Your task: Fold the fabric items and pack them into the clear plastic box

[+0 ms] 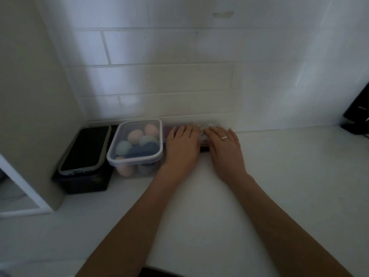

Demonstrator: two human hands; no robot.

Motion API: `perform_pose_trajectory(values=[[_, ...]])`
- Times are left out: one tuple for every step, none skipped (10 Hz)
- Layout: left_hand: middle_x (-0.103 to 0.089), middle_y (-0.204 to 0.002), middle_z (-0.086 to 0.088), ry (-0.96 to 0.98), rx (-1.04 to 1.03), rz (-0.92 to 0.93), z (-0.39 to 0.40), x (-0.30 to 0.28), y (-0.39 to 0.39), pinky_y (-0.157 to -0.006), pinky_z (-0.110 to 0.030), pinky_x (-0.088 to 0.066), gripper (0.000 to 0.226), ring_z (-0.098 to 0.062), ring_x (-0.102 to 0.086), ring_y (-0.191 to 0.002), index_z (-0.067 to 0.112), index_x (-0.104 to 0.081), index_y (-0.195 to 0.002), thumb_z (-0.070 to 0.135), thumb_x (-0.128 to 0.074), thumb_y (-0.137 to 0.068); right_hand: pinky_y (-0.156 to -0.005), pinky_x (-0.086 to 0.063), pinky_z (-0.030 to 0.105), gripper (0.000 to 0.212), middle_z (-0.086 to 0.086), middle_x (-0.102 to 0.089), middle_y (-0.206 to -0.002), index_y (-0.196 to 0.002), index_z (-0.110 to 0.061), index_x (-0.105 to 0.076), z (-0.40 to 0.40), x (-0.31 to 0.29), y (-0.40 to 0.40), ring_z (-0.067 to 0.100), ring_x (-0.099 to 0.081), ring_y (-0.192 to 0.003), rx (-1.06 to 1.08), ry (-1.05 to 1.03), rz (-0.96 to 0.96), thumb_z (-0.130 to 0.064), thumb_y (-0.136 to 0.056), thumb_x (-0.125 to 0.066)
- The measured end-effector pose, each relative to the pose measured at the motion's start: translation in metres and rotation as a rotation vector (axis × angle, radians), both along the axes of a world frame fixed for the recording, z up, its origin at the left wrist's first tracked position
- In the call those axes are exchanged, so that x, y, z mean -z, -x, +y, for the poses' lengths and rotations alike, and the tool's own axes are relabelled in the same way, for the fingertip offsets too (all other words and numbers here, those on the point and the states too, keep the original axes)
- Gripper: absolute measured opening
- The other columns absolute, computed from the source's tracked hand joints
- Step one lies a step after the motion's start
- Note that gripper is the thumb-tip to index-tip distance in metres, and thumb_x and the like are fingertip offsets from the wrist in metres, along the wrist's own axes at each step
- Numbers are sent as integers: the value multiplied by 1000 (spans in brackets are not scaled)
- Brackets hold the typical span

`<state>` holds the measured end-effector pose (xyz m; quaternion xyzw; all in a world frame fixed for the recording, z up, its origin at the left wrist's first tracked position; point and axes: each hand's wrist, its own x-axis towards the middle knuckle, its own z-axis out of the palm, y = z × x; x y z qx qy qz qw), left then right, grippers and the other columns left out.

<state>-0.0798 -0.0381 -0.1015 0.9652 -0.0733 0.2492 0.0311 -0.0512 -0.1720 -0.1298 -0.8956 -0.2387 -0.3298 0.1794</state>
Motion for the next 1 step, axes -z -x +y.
perform_pose_trajectory(values=[[-53, -136, -17, 349, 142, -1, -2, -22, 11, -110, -30, -28, 45, -27, -48, -128, 3, -52, -128, 16, -35, -89, -115, -19, 36, 42, 9, -55, -137, -134, -14, -50, -7, -26, 8, 24, -46, -132, -145, -351, 171, -15, -97, -31]])
